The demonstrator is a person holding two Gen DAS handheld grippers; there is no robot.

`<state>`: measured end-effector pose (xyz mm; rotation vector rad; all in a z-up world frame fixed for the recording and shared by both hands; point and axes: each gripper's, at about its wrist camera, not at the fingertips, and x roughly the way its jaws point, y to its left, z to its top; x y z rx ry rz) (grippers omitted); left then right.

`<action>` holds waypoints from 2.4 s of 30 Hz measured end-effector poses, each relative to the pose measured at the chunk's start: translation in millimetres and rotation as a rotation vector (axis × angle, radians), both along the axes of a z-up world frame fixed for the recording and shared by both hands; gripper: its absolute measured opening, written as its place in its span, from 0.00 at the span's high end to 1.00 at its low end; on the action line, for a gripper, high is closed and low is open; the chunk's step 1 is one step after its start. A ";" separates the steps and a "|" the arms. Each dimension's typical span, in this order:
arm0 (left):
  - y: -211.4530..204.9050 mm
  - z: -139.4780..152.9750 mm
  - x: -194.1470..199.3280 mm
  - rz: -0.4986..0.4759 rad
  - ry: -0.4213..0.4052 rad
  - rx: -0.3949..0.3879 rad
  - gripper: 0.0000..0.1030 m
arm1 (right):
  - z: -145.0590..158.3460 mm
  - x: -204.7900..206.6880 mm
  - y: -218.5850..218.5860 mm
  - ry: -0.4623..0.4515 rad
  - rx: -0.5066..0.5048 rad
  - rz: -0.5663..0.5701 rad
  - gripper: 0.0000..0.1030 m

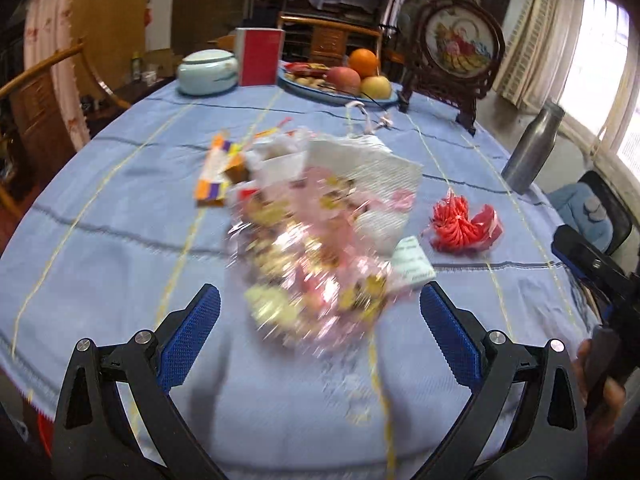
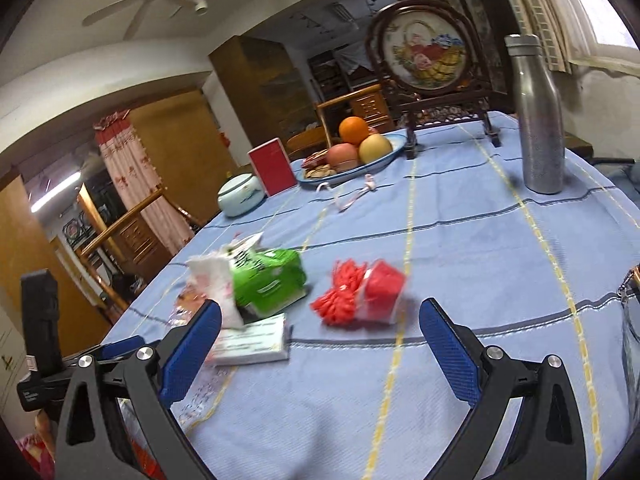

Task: Collect trash
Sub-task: 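Move both tools back over the table toward the remaining trash, then grasp the pink candy bag with the left tool while the right tool grasps the red cup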

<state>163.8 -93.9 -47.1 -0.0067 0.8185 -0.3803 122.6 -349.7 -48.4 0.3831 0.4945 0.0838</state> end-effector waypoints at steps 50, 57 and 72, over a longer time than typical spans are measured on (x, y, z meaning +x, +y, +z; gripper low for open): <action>78.3 -30.1 34.1 0.217 0.042 0.026 0.46 | -12.3 62.8 -2.6 0.219 -0.046 0.020 0.05; 81.4 -26.7 32.9 0.204 0.024 0.016 0.46 | -39.4 80.2 -39.3 0.290 0.175 0.012 0.61; 127.8 18.2 -9.4 0.255 -0.074 -0.054 0.55 | 25.0 15.6 3.8 0.021 0.100 0.087 0.61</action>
